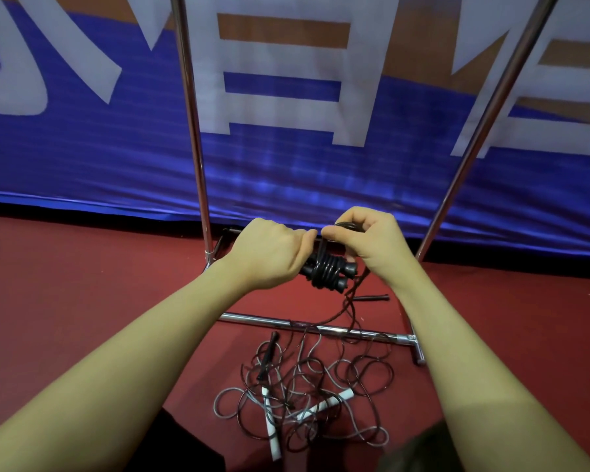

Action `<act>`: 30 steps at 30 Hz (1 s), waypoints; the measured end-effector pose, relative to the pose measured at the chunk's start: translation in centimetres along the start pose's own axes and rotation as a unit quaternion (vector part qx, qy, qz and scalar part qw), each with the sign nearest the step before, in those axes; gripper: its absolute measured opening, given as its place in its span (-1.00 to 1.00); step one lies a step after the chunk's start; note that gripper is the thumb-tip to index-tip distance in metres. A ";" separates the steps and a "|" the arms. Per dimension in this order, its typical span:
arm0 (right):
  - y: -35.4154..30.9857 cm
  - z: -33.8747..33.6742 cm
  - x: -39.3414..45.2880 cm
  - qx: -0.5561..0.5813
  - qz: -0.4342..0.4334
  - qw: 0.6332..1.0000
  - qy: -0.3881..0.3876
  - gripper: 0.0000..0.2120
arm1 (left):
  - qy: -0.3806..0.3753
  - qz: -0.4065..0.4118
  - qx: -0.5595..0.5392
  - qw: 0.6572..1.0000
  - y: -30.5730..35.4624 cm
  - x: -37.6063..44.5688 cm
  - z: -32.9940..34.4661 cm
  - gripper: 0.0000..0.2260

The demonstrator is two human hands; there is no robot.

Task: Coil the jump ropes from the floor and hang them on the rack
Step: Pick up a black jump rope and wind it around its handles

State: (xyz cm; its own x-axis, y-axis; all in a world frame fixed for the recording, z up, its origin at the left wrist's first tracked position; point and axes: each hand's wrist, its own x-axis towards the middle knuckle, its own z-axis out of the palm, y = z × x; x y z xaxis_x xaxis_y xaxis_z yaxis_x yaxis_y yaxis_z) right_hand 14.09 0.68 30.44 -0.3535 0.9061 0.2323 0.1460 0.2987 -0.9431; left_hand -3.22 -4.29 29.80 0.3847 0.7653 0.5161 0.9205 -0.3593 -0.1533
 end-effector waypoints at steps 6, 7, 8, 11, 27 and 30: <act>0.2 0.6 0.1 0.107 -0.007 0.994 0.001 -0.75 | 0.091 -0.057 -0.177 0.978 0.5 0.3 -1.0 -0.69; 0.3 0.9 0.1 0.118 -0.013 0.993 0.001 -0.75 | 0.106 -0.106 -0.219 0.964 0.7 0.5 -1.4 -0.66; 0.4 1.1 0.2 0.123 -0.019 0.992 -0.003 -0.78 | 0.117 -0.158 -0.262 0.945 0.9 0.8 -1.7 -0.65; 0.4 1.6 0.2 0.106 -0.016 0.994 -0.032 -0.74 | 0.131 -0.311 -0.361 0.869 1.3 1.9 -2.2 -0.66; -0.4 4.6 -1.4 -0.101 -0.010 0.980 -0.171 -0.70 | -0.017 -0.527 -0.240 0.816 -1.8 1.5 1.7 -0.59; -0.4 4.5 -1.4 -0.134 -0.027 0.973 -0.187 -0.72 | -0.040 -0.534 -0.197 0.821 -1.9 1.2 2.2 -0.57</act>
State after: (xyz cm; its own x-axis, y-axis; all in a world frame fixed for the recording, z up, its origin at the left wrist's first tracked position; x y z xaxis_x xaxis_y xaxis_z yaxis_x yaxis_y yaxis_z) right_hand 10.38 -2.06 29.45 -0.6718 0.7292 0.1300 0.3357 0.4561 -0.8242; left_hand -4.35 -1.46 28.85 -0.6104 0.7829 0.1198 0.6480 0.4066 0.6440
